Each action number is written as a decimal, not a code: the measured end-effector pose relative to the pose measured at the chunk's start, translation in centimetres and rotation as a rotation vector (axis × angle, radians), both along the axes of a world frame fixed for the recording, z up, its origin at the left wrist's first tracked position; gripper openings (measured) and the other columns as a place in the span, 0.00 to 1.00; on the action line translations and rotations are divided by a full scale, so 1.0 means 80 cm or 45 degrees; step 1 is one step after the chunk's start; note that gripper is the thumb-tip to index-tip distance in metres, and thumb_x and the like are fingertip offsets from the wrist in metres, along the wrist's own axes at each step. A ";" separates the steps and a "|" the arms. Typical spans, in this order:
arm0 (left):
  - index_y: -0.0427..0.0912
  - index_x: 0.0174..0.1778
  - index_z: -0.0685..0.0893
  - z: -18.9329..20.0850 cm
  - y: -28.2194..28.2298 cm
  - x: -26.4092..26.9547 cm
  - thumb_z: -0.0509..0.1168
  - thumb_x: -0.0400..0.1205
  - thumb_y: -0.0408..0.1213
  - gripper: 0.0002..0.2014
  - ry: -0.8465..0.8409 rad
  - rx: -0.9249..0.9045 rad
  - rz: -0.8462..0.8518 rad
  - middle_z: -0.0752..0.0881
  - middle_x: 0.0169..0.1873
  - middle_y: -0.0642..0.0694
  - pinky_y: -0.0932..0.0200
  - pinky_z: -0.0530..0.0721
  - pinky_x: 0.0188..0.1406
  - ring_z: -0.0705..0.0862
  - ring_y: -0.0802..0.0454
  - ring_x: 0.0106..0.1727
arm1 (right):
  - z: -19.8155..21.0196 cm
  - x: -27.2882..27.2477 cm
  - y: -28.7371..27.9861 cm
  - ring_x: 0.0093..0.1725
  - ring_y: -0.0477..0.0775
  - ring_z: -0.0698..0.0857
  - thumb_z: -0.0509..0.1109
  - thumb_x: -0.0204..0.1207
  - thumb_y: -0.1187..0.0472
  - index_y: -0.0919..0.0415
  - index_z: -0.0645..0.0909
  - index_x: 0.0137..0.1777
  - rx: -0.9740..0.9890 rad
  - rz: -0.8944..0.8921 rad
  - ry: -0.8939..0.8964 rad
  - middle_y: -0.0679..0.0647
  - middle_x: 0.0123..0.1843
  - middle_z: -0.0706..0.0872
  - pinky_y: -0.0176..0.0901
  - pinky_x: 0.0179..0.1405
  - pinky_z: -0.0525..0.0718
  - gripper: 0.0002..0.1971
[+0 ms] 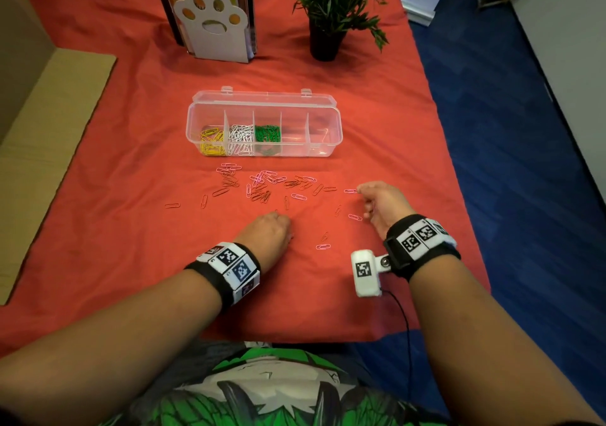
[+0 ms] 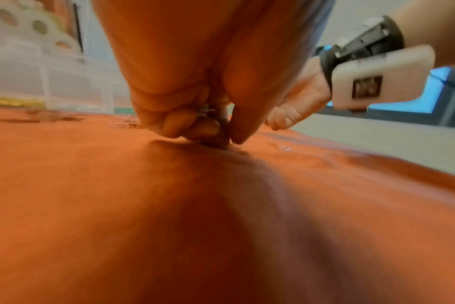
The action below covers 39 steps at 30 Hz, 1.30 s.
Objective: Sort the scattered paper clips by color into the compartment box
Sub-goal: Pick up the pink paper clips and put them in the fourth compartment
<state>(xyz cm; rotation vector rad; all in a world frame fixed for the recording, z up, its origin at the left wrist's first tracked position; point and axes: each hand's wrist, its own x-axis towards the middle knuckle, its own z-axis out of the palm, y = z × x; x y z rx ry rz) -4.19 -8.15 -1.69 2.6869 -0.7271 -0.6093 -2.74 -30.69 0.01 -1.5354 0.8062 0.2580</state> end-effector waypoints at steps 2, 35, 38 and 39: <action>0.39 0.50 0.78 0.001 0.002 0.007 0.58 0.82 0.36 0.06 0.141 -0.253 0.174 0.84 0.48 0.40 0.53 0.76 0.52 0.81 0.42 0.51 | -0.008 0.012 -0.001 0.38 0.53 0.79 0.64 0.75 0.66 0.56 0.79 0.40 -0.609 0.357 0.037 0.55 0.40 0.82 0.41 0.39 0.77 0.05; 0.41 0.33 0.77 0.020 -0.032 0.055 0.54 0.79 0.32 0.11 0.683 -0.636 0.720 0.77 0.31 0.45 0.61 0.75 0.30 0.76 0.53 0.28 | -0.022 -0.037 0.015 0.59 0.65 0.78 0.64 0.75 0.61 0.66 0.74 0.57 -1.286 0.874 0.091 0.64 0.59 0.76 0.50 0.62 0.77 0.13; 0.43 0.27 0.73 0.034 -0.021 0.040 0.51 0.68 0.33 0.07 1.438 -1.224 1.075 0.77 0.24 0.44 0.67 0.69 0.22 0.73 0.54 0.19 | -0.021 -0.040 0.026 0.61 0.67 0.76 0.59 0.74 0.67 0.67 0.72 0.59 -1.374 0.944 0.110 0.65 0.60 0.74 0.55 0.63 0.77 0.14; 0.42 0.28 0.74 0.036 -0.018 0.036 0.52 0.65 0.35 0.06 1.544 -1.310 1.095 0.79 0.24 0.44 0.66 0.72 0.23 0.74 0.52 0.21 | -0.020 -0.039 0.027 0.61 0.68 0.76 0.57 0.74 0.69 0.68 0.72 0.60 -1.384 0.946 0.115 0.65 0.61 0.74 0.56 0.63 0.77 0.14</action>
